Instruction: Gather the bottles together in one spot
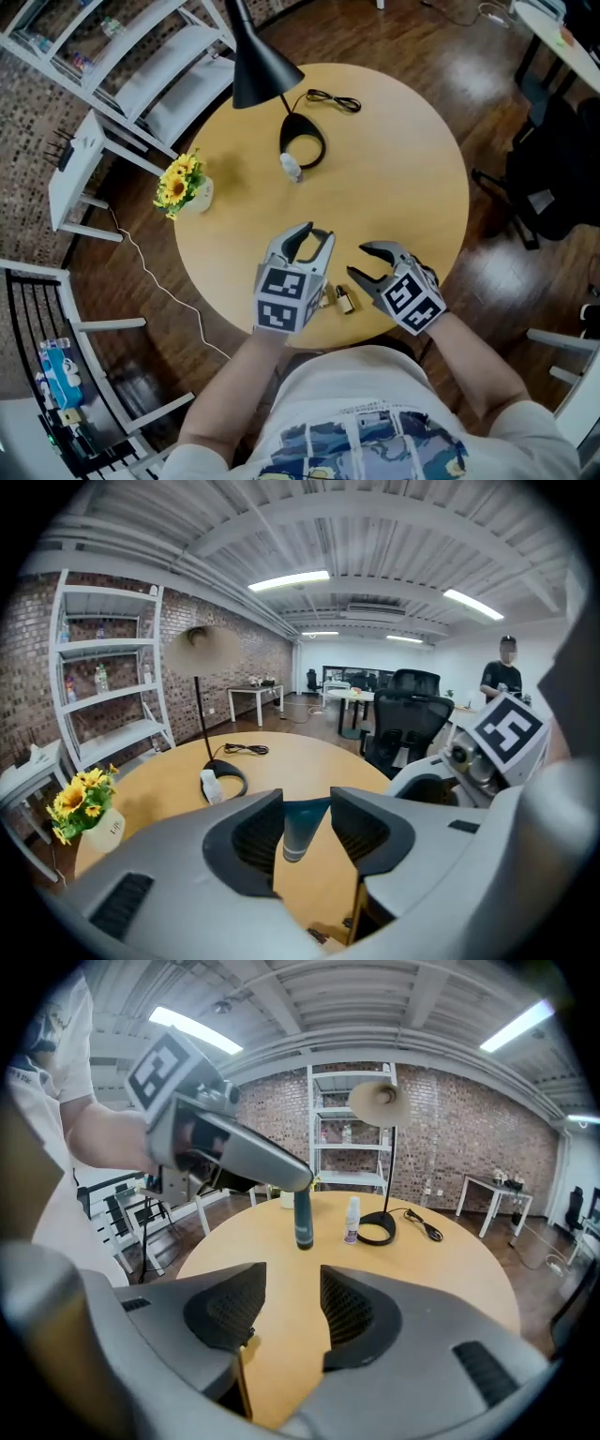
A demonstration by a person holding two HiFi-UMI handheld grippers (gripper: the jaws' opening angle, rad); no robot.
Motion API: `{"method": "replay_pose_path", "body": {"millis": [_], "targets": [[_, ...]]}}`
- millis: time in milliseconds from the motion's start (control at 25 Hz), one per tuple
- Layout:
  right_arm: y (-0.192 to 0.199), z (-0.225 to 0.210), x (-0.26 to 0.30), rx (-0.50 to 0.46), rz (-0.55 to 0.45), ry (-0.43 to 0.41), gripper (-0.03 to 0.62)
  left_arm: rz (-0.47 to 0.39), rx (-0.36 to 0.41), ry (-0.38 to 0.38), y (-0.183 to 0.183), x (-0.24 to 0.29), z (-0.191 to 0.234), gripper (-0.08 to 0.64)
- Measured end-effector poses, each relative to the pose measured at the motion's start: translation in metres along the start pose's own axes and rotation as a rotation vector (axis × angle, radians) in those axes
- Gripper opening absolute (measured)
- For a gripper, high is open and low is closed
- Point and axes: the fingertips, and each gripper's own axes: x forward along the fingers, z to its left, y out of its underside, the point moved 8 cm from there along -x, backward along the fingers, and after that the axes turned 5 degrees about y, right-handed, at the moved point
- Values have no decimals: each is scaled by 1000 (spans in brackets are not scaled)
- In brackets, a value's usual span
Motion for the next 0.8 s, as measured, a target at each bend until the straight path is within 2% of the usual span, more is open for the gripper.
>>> {"method": "replay_pose_path", "body": {"millis": [200,360,560,800], "targets": [[30,-22,-25,118,-16,59,212,-18,-86,-151,10,32,63,164],[51,-38,-39,184,-4,84,212,-35,-181,-221,24,68,109,164],[72,-53,-46,230,6,118,212,-67,-265,-247,43,107,143,163],[90,-62,-43,255,30,125,212,-64,-283,-250,53,137,160,163]]}}
